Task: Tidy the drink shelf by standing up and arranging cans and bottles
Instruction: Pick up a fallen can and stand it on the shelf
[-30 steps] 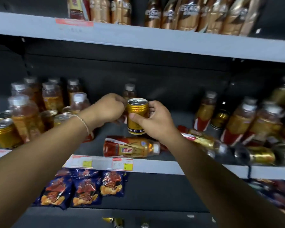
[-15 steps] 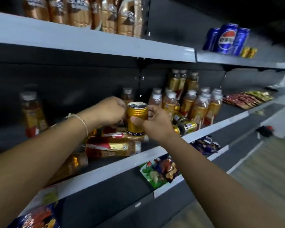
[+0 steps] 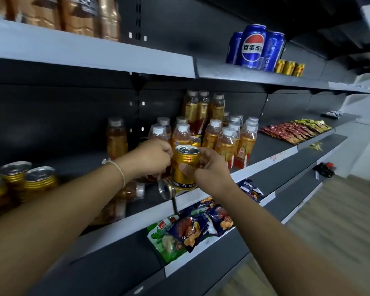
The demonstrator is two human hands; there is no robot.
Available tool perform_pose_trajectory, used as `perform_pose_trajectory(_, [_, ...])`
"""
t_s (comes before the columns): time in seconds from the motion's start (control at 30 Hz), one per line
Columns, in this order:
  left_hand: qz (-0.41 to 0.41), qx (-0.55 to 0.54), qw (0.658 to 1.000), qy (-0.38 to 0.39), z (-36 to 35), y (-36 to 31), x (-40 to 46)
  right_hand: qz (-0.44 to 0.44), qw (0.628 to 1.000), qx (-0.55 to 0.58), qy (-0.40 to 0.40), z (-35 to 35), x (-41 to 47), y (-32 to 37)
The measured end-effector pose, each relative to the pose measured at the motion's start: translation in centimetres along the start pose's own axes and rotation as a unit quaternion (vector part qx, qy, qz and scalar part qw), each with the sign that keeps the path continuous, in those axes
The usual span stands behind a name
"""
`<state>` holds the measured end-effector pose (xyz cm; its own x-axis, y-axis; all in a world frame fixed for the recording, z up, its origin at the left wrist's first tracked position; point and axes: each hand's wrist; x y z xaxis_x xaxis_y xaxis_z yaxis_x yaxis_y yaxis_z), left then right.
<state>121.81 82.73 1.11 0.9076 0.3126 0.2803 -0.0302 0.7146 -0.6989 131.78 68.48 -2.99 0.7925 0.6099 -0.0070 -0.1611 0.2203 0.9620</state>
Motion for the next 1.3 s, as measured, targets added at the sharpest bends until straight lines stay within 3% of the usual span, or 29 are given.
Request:
perform_pose_trajectory(0.23, [-0.032,0.106,0.994,0.015,-6.7,-2.7,6.9,0.004,1.0,-0.025,-0.006,9.0,5.4,-3.4])
perform_pose_trajectory(0.53, [0.008,0.179,0.984,0.004,-11.0,-1.6,11.0,0.018,0.999,-0.019,-0.035,16.1,11.1,-6.8])
perform_pose_trajectory(0.77, [0.021,0.274,0.953,0.132,-13.9,0.1,12.1,0.041,0.995,-0.084,-0.034,15.8,12.0,-7.8])
perform_pose_trajectory(1.07, [-0.022,0.312,0.942,0.125,-14.7,2.1,12.2,0.012,0.998,-0.057,-0.036,14.4,12.5,-9.1])
perform_pose_trajectory(1.3, [0.006,0.318,0.937,0.142,-12.6,3.1,11.6,0.012,0.997,-0.066,-0.047,12.7,12.5,-9.1])
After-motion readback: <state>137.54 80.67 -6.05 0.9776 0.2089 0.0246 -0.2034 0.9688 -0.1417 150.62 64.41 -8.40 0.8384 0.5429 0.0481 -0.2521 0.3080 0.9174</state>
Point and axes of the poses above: each hand's wrist, its own x-axis towards the middle knuckle, its own z-axis out of the back of the hand, y = z × x, and after that the axes turned 14 degrees about -z, right-handed
